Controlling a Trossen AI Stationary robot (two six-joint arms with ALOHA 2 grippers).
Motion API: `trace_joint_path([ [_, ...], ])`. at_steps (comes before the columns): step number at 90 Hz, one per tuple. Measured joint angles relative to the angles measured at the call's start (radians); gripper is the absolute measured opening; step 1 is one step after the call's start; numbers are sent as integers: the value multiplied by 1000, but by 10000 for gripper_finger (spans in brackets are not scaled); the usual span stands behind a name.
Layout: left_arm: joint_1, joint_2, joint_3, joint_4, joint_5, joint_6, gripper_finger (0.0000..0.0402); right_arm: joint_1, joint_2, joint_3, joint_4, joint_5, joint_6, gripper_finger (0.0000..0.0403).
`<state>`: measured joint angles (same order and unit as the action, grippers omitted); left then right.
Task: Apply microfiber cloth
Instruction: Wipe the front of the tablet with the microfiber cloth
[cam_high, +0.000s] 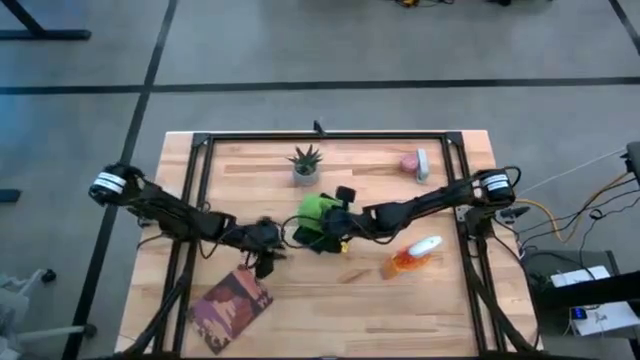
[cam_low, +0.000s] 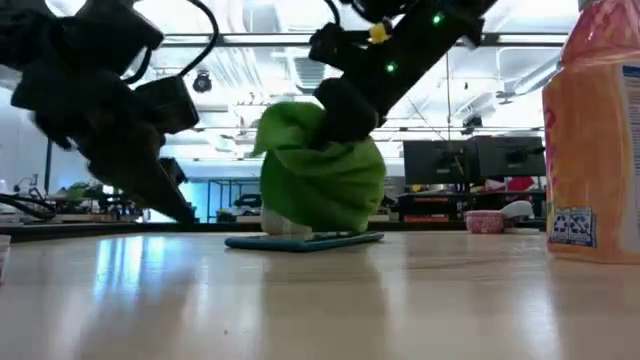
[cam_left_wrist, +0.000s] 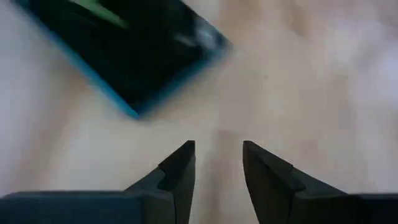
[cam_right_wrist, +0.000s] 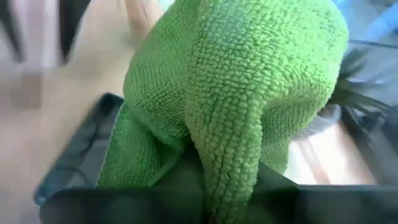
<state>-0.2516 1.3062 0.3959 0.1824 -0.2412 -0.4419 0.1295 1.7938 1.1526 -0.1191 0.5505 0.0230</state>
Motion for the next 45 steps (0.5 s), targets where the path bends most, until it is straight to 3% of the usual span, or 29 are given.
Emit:
trace_joint_path([
  [12, 25, -29, -1, -55, -193, 37, 95, -1, -3, -5, -1, 1, 48, 3],
  [30, 55, 76, -4, 6, -204, 38, 77, -1, 70, -12, 109, -30, 57, 3],
  [45, 55, 245, -4, 190, -216, 43, 63, -3, 134, -11, 134, -40, 66, 3],
])
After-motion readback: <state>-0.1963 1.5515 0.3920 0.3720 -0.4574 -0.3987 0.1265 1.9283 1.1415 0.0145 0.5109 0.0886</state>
